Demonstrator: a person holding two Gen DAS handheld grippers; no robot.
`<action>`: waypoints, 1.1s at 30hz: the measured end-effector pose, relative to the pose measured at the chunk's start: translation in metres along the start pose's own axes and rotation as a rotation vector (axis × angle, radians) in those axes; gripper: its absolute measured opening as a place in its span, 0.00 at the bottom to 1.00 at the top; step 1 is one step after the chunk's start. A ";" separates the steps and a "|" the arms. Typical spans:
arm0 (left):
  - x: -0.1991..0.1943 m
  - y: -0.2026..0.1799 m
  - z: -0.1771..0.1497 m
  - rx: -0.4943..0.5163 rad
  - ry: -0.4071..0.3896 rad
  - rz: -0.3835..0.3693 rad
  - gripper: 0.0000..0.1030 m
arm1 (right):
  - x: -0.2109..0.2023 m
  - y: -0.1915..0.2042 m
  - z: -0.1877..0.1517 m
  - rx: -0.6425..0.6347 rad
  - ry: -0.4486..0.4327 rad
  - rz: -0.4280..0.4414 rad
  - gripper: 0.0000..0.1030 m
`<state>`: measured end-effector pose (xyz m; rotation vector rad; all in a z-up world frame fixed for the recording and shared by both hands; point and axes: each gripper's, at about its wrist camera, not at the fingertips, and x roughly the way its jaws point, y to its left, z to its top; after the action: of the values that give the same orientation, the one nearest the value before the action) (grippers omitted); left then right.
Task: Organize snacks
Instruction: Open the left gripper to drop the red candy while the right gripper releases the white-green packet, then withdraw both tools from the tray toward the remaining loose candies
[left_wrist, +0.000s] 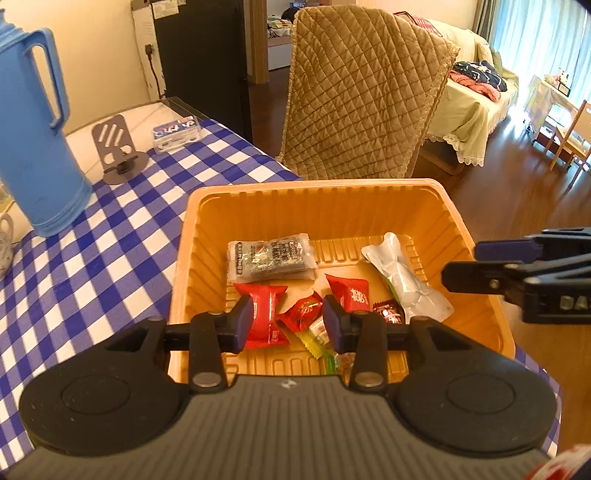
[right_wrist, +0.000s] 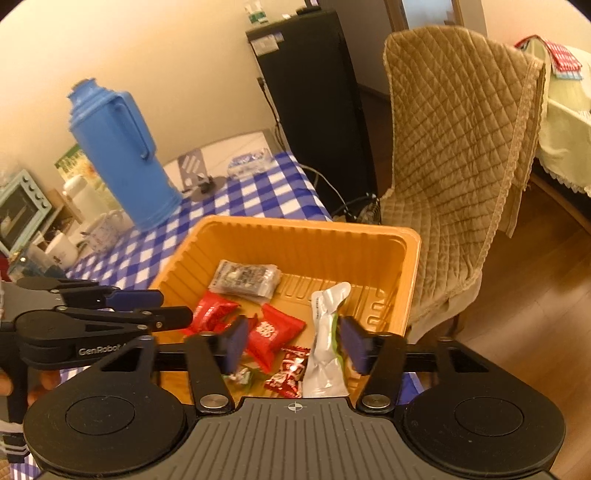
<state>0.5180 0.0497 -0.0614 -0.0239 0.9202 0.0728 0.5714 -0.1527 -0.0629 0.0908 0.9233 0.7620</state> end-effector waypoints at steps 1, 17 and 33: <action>-0.004 -0.001 -0.002 -0.002 -0.007 0.003 0.38 | -0.005 0.001 -0.002 0.001 -0.005 0.011 0.63; -0.123 -0.017 -0.077 -0.042 -0.083 -0.004 0.49 | -0.098 0.026 -0.063 0.005 -0.060 0.031 0.70; -0.219 -0.017 -0.215 -0.222 -0.051 0.075 0.51 | -0.158 0.047 -0.163 0.019 0.075 0.119 0.70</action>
<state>0.2167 0.0102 -0.0174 -0.1924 0.8582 0.2443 0.3658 -0.2567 -0.0376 0.1354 1.0034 0.8719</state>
